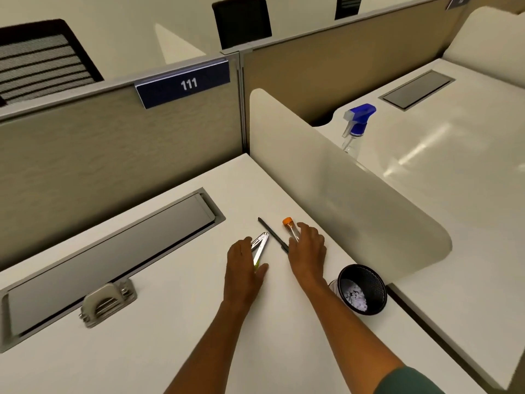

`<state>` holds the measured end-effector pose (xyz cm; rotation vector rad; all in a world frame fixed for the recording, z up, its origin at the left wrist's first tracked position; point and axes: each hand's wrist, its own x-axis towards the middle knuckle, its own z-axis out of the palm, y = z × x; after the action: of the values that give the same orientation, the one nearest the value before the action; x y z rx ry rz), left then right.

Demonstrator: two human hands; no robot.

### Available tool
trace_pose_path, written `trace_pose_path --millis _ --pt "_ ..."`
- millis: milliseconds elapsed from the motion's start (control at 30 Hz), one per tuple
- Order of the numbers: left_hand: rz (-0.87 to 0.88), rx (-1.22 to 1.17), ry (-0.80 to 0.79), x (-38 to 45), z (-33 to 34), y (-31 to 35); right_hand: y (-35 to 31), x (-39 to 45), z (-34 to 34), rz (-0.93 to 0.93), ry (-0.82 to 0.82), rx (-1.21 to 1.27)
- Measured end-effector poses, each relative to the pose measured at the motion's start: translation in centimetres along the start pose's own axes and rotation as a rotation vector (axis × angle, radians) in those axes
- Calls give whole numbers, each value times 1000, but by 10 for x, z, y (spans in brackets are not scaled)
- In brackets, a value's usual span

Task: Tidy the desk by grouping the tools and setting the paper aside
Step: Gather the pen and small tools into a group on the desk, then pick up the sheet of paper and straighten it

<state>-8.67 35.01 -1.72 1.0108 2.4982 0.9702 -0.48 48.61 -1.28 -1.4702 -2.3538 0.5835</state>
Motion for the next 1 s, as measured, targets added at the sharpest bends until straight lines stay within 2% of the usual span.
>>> trace_pose_path --millis 133,233,533,1000 --pt "11 90 26 -2 -14 -5 -8 -10 -5 -74 117 24" --pt "30 193 48 -13 -31 -12 -17 -20 -13 -140 132 46" --pt "6 367 152 -75 -99 -14 -45 -72 -30 -388 36 -108" --pt "-134 528 312 -197 -176 -49 -109 -163 -42 -657 -48 -136"
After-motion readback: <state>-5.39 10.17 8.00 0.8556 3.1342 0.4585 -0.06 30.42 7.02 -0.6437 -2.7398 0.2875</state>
